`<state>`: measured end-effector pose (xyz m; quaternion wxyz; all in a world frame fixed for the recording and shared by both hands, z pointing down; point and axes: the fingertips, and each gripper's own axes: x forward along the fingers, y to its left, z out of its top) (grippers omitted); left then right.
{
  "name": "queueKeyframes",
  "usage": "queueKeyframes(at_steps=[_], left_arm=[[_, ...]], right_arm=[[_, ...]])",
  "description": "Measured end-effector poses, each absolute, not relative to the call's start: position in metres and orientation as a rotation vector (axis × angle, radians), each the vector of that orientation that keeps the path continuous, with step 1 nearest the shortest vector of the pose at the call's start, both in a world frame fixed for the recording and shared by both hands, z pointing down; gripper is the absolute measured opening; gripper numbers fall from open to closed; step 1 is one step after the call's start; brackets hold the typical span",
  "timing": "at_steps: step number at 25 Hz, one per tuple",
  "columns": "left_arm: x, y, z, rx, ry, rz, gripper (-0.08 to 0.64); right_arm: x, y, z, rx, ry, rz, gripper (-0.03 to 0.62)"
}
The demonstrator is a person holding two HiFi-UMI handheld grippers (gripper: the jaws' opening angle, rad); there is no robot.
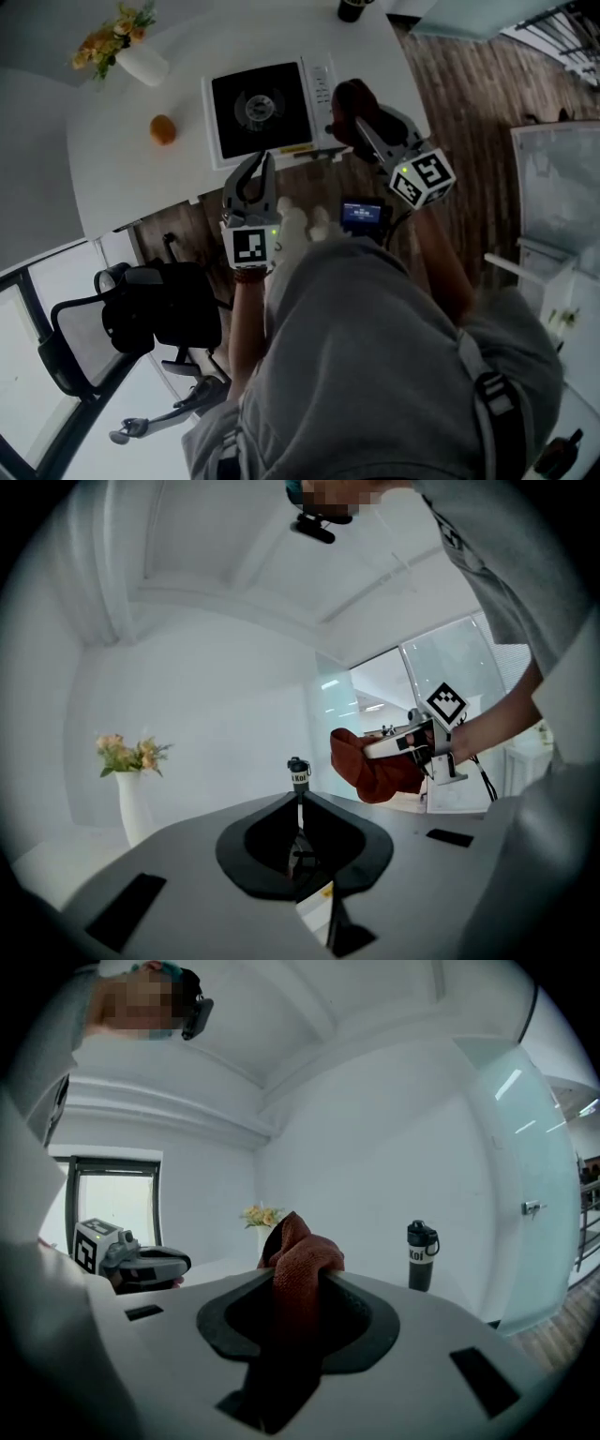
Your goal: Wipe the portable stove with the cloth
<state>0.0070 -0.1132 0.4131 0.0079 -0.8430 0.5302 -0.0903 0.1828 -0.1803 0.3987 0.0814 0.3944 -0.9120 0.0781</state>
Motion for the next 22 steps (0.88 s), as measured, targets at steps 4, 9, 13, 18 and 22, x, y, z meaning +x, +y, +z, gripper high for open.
queueKeyframes(at_steps=[4,9,13,18,22], left_arm=[[-0.019,-0.127,0.426,-2.695,1.585,-0.295,0.038],[-0.044,-0.143,0.453,-2.732,1.512,-0.347,0.040],[-0.060,-0.150,0.465,-2.736,1.528,-0.350,0.040],[-0.072,-0.167,0.489,-2.760,1.600,-0.334,0.041],[-0.067,-0.172,0.501,-2.778,1.561,-0.386,0.055]], right_arm=[[0.175,-0.197,0.405,1.233,-2.618,0.231,0.123],[0.175,-0.233,0.392,1.325,-2.565,0.165,0.124],[0.174,-0.269,0.396,1.284,-2.536,0.093,0.124],[0.167,-0.325,0.433,1.228,-2.504,0.218,0.124],[0.168,-0.356,0.471,1.233,-2.453,0.339,0.126]])
